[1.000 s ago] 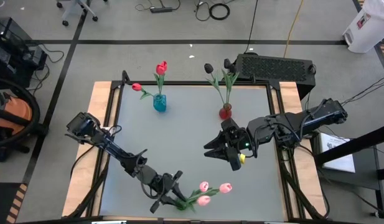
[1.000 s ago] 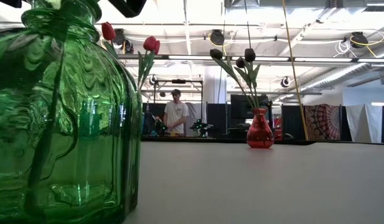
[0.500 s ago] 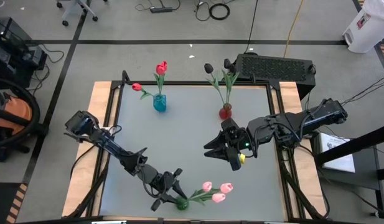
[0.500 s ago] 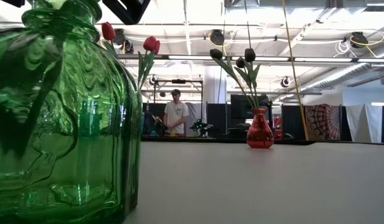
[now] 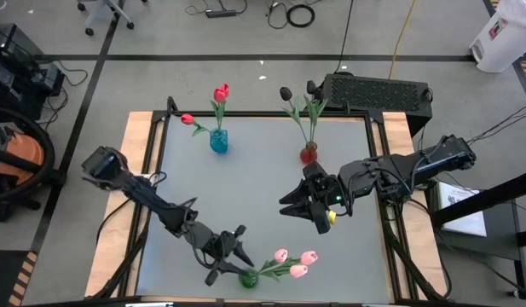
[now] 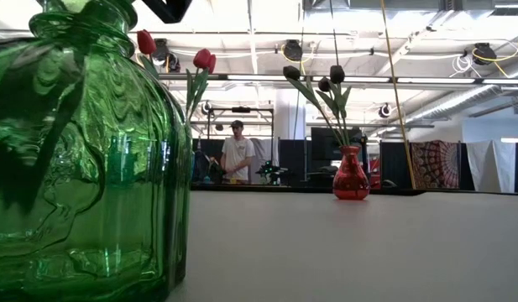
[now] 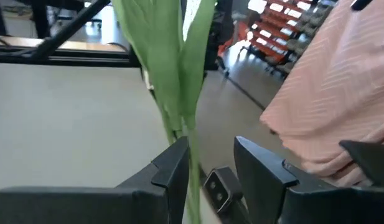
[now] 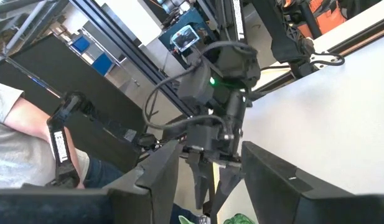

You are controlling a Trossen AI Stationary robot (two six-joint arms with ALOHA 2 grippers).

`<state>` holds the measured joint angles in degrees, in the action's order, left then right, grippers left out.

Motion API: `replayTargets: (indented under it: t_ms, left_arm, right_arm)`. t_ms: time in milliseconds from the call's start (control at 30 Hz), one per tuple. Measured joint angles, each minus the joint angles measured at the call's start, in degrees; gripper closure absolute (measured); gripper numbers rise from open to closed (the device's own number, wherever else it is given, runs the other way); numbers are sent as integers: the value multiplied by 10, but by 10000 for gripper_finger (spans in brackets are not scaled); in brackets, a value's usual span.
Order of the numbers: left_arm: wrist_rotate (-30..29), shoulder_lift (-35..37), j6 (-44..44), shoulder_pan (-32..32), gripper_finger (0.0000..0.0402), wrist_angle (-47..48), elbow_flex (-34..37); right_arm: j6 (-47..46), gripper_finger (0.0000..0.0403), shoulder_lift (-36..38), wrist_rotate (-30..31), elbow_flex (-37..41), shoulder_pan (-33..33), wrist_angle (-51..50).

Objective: Sort flowers into vase by color
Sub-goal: Return to Home Position

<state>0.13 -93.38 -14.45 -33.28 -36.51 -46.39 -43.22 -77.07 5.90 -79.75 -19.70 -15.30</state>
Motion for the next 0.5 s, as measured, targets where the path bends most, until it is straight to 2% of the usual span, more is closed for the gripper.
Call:
replayTargets:
  t_ms: [500]
  left_arm:
    - [-78, 228, 56, 3, 269, 317, 0]
  right_arm:
    - [0, 236, 0, 0, 0, 0, 0]
